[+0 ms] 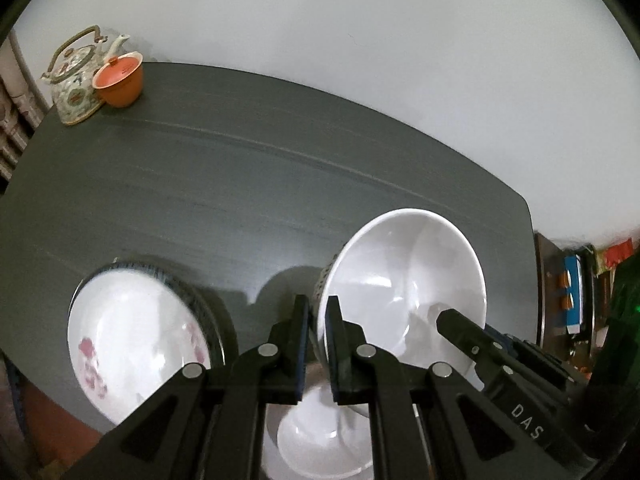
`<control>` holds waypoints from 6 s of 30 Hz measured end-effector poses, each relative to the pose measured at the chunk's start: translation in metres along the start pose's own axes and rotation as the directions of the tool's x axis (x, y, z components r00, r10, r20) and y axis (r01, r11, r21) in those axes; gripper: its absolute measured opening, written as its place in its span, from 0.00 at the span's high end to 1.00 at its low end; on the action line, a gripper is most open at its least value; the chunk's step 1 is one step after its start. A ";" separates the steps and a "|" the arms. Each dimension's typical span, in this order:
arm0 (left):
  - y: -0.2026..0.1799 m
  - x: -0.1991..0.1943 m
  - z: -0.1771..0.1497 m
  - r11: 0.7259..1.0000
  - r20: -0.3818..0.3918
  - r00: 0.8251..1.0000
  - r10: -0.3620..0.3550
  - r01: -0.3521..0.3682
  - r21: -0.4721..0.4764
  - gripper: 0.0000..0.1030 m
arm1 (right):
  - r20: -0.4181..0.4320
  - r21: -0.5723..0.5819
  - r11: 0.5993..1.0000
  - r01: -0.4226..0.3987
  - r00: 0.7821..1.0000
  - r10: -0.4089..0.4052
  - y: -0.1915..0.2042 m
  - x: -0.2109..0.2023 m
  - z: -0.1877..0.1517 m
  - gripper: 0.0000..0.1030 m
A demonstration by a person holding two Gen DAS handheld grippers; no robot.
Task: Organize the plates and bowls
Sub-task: 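Carry the Rabbit bowl with the right tool and lower it into the nested bowls, then open the right tool and grasp the pink bowl rim with the left tool, then lift the stacked pink bowl with the left tool and carry it toward the plate stack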
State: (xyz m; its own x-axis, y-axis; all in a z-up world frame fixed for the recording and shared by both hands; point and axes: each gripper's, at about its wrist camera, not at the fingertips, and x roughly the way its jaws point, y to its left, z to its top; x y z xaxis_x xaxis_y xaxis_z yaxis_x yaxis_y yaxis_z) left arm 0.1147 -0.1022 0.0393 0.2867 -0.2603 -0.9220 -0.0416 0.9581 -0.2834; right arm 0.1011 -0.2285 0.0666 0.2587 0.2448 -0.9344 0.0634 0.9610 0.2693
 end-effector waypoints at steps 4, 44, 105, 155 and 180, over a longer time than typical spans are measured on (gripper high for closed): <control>-0.001 -0.010 -0.029 1.000 -0.012 1.000 0.001 -0.001 0.007 0.92 | 0.004 0.001 1.000 -0.005 1.000 0.005 0.004 -0.013 -0.024 0.88; -0.007 0.012 -0.111 0.997 -0.119 0.991 0.066 -0.061 0.044 0.92 | -0.087 -0.002 1.000 0.023 0.996 -0.023 0.001 0.002 -0.116 0.87; 0.043 -0.019 -0.101 0.996 -0.044 0.997 -0.066 0.063 -0.070 0.82 | -0.011 0.123 0.991 -0.056 0.998 0.057 -0.019 -0.022 -0.112 0.63; 0.059 0.038 -0.107 0.986 -0.143 0.987 -0.067 0.044 -0.162 0.55 | -0.133 0.237 0.970 0.062 0.991 -0.031 -0.060 0.027 -0.124 0.46; 0.046 0.052 -0.100 0.990 -0.142 0.984 -0.105 0.090 -0.110 0.89 | -0.125 0.213 0.975 0.064 0.991 -0.038 -0.056 0.039 -0.111 0.74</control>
State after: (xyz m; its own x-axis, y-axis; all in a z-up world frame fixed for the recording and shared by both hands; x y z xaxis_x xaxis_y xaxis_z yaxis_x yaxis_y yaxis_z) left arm 0.0322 -0.0833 -0.0485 0.1506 -0.3740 -0.9151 -0.1209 0.9118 -0.3925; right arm 0.0003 -0.2586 -0.0109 0.1335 0.2227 -0.9657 0.2834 0.9251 0.2526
